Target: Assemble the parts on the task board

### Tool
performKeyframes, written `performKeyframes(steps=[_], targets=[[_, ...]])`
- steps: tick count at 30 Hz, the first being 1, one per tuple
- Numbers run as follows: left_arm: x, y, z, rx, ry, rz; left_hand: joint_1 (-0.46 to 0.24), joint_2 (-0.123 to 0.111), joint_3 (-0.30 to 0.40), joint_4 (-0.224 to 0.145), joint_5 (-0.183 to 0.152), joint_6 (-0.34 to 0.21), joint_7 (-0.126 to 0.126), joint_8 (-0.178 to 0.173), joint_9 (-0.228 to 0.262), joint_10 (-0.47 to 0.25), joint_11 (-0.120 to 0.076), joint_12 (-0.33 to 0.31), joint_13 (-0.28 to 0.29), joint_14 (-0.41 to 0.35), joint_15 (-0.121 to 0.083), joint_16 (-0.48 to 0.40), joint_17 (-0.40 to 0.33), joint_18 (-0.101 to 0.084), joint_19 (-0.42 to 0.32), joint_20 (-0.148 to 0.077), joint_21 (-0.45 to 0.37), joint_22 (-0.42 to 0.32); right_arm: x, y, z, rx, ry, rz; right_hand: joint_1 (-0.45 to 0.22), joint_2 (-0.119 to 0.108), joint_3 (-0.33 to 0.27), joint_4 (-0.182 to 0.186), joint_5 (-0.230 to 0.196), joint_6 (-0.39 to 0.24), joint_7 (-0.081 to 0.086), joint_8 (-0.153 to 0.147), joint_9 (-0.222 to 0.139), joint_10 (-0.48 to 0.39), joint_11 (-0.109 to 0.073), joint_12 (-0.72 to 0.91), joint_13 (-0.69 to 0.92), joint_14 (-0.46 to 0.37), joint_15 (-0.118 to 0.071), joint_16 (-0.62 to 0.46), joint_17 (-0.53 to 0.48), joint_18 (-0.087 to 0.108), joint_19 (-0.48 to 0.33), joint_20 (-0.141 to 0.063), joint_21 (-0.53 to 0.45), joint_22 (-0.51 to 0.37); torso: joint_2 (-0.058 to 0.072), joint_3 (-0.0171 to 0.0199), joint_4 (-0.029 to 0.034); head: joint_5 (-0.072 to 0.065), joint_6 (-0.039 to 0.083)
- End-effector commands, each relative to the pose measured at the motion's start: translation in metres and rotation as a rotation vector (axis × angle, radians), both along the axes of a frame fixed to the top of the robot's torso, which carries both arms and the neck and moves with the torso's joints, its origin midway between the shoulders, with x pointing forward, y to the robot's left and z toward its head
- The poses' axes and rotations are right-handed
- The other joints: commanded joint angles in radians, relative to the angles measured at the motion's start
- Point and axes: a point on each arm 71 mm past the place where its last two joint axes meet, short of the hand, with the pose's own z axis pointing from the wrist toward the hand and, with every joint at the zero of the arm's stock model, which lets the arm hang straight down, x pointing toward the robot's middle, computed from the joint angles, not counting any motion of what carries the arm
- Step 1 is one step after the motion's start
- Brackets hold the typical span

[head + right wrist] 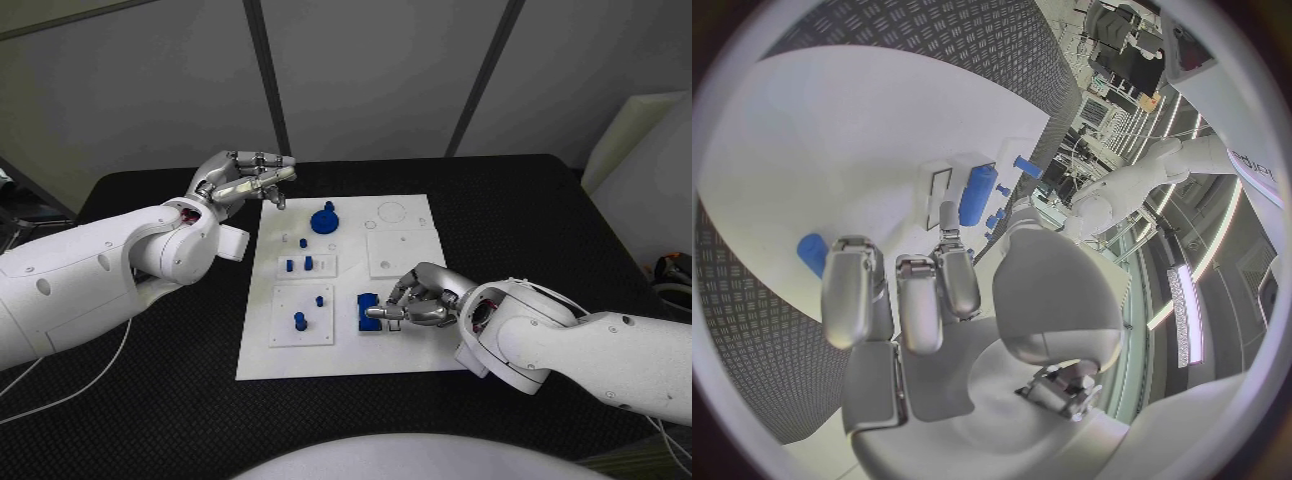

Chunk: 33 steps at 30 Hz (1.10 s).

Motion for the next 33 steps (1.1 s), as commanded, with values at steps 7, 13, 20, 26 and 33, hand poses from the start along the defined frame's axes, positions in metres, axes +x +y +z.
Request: performKeyframes(steps=[7,13,20,26,33], targets=[[0.0,0.0,0.001,-0.006,-0.001,-0.008,0.001,0.012,-0.005,0.001,-0.005,-0.008,-0.001,0.004,-0.002,-0.008,-0.002,0.003,0.001,-0.009,-0.002,0.006,-0.002,-0.003,0.0,0.005,-0.007,-0.002,0.0,0.001,0.001,0.007,-0.005,0.007,-0.004,0.01,0.025,-0.001,0.025,-0.008,0.002,-0.007,0.006,-0.008,0.001,-0.004,0.048,0.086,-0.001,-0.005,0.186,-0.006,-0.007,0.002,-0.007,0.035,-0.001,0.0003,0.0008,0.0,-0.002],[0.0,-0.001,0.001,-0.006,0.0,-0.008,0.001,0.012,-0.005,0.001,-0.005,-0.008,-0.001,0.004,-0.002,-0.008,-0.002,0.003,0.001,-0.009,-0.002,0.006,-0.002,-0.003,0.0,0.005,-0.007,-0.002,-0.001,0.001,0.003,0.013,-0.021,0.014,0.012,0.022,0.035,-0.004,0.05,-0.006,0.001,-0.005,0.009,-0.006,0.0,-0.003,0.051,0.086,-0.002,-0.005,0.186,-0.006,-0.006,0.002,-0.007,0.036,-0.001,0.0004,0.0003,0.0,-0.002],[0.0,0.0,0.001,-0.005,0.0,-0.008,0.001,0.012,-0.005,0.001,-0.005,-0.008,-0.001,0.004,-0.002,-0.008,-0.002,0.003,0.001,-0.009,-0.002,0.006,-0.002,-0.003,0.0,0.005,-0.007,-0.002,-0.004,-0.001,0.013,0.062,-0.127,0.07,0.195,0.063,0.083,-0.073,0.169,-0.016,0.004,-0.014,0.013,-0.005,0.0,-0.003,0.056,0.086,-0.003,-0.005,0.188,-0.007,-0.006,-0.001,-0.007,0.038,-0.001,0.0009,0.0008,-0.002,-0.002],[-0.001,0.0,0.001,-0.006,-0.003,-0.007,0.001,0.012,-0.005,0.001,-0.005,-0.008,-0.001,0.004,-0.002,-0.008,-0.002,0.003,0.001,-0.009,-0.002,0.006,-0.002,-0.003,0.0,0.005,-0.007,-0.002,-0.01,-0.026,0.023,0.052,-0.195,0.078,0.28,0.082,0.105,-0.107,0.153,-0.036,0.025,-0.088,-0.019,-0.001,0.017,0.0,0.063,0.087,0.011,-0.002,0.193,-0.008,-0.003,0.011,-0.004,0.044,-0.002,0.0,-0.0005,-0.008,-0.001],[-0.002,0.001,0.002,-0.008,-0.006,-0.01,0.001,0.013,-0.006,0.0,-0.005,-0.009,-0.001,0.004,-0.002,-0.009,-0.001,0.004,0.001,-0.009,-0.002,0.007,-0.002,-0.003,0.0,0.005,-0.007,-0.002,-0.013,-0.064,0.025,-0.05,-0.199,0.048,0.305,0.085,0.112,-0.107,0.177,0.012,0.028,-0.166,-0.052,0.0,0.019,-0.002,0.065,0.088,0.014,0.0,0.196,-0.009,0.0,0.016,0.0,0.05,-0.001,-0.0004,-0.003,-0.022,-0.002]])
